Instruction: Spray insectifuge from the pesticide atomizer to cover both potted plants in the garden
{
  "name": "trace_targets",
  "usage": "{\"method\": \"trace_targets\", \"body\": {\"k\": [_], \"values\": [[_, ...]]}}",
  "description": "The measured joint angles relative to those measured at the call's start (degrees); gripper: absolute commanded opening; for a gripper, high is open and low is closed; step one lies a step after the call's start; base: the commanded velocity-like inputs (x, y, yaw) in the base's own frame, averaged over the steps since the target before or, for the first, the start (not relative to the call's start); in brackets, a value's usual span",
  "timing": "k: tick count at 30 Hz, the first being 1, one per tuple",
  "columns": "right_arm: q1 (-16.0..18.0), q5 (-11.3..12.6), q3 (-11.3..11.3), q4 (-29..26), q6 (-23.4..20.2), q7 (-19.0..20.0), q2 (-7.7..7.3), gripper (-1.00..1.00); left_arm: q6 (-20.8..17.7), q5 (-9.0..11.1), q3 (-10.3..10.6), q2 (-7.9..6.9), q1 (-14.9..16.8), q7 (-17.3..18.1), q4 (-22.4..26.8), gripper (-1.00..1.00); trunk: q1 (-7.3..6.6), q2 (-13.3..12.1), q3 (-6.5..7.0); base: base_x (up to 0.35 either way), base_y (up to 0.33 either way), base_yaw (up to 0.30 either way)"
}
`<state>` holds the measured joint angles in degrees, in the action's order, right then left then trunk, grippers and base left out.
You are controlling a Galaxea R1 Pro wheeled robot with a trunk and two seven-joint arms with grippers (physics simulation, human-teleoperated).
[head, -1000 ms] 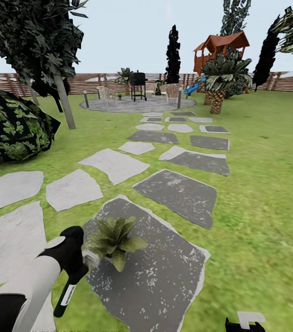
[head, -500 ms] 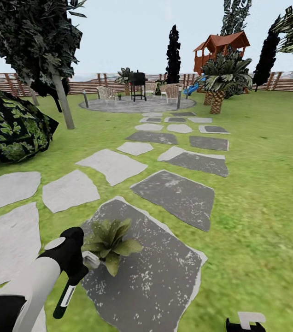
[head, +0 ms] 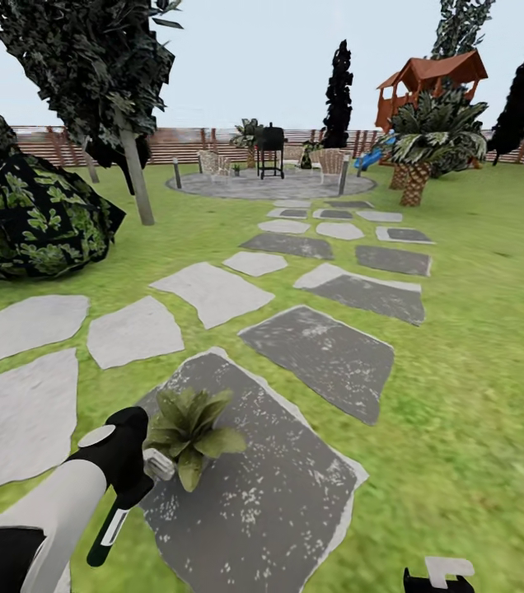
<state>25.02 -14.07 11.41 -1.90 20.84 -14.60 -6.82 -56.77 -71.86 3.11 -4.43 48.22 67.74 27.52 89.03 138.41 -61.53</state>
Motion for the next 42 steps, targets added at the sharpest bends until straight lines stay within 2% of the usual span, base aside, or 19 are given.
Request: {"method": "trace_targets", "body": {"k": [3,6,12,18,28,31,35,37,40,42], "values": [[0.00,0.00,0.01,-0.01,0.00,0.01,-0.02,1.00,-0.06,-0.06,0.00,0.00,-0.01,-0.07,-0.04,-1.00,0.00,0.00,0.00,0.215,-0.131,0.053],[-0.01,0.00,0.01,-0.02,-0.01,0.02,0.00,1.00,-0.04,-0.04,-0.15,-0.20,-2.25,-0.20,0.27,-1.00,0.00,0.00,0.00,0.172,-0.016,0.023],[-0.01,0.00,0.01,-0.02,-0.01,0.02,0.05,1.00,-0.03,0.06,-0.83,-0.54,-4.59,-0.37,0.50,-1.00,0.02,0.00,0.00,0.032,-0.002,0.225],[-0.01,0.00,0.01,-0.02,-0.01,0.02,0.06,1.00,-0.03,0.06,-0.88,-0.46,-4.90,-0.37,0.72,-1.00,0.02,0.00,0.00,0.001,-0.021,0.240],[-0.01,0.00,0.00,-0.02,0.00,0.00,0.05,1.00,-0.01,0.09,-1.08,-0.11,-4.91,-0.37,1.04,-1.00,0.02,0.00,0.00,0.013,-0.243,0.019],[0.00,0.00,0.00,0.00,0.00,0.00,0.05,1.00,0.01,0.10,-0.87,0.03,-4.87,-0.36,3.15,-1.00,0.03,0.00,0.00,-0.068,-0.262,0.097],[0.00,0.00,0.00,0.01,0.00,-0.05,0.06,1.00,-0.10,0.20,-0.80,0.54,-4.18,0.27,6.48,-1.00,0.04,0.00,0.00,-0.206,-0.210,0.240],[0.00,0.00,0.00,-0.01,-0.01,-0.06,0.06,1.00,-0.20,0.32,-0.72,1.55,-3.52,0.37,7.08,-1.00,0.03,0.00,0.00,-0.099,-0.080,0.270],[-0.01,0.01,0.02,-0.02,-0.01,-0.05,0.06,1.00,-0.13,0.36,-0.69,2.69,-0.35,0.83,7.12,-1.00,0.02,0.00,0.01,-0.023,-0.019,0.275],[-0.01,0.01,0.02,-0.02,-0.01,-0.04,0.06,1.00,-0.06,0.25,-0.55,3.34,1.95,3.03,6.80,-1.00,0.02,0.00,0.00,-0.005,-0.004,0.276]]}}
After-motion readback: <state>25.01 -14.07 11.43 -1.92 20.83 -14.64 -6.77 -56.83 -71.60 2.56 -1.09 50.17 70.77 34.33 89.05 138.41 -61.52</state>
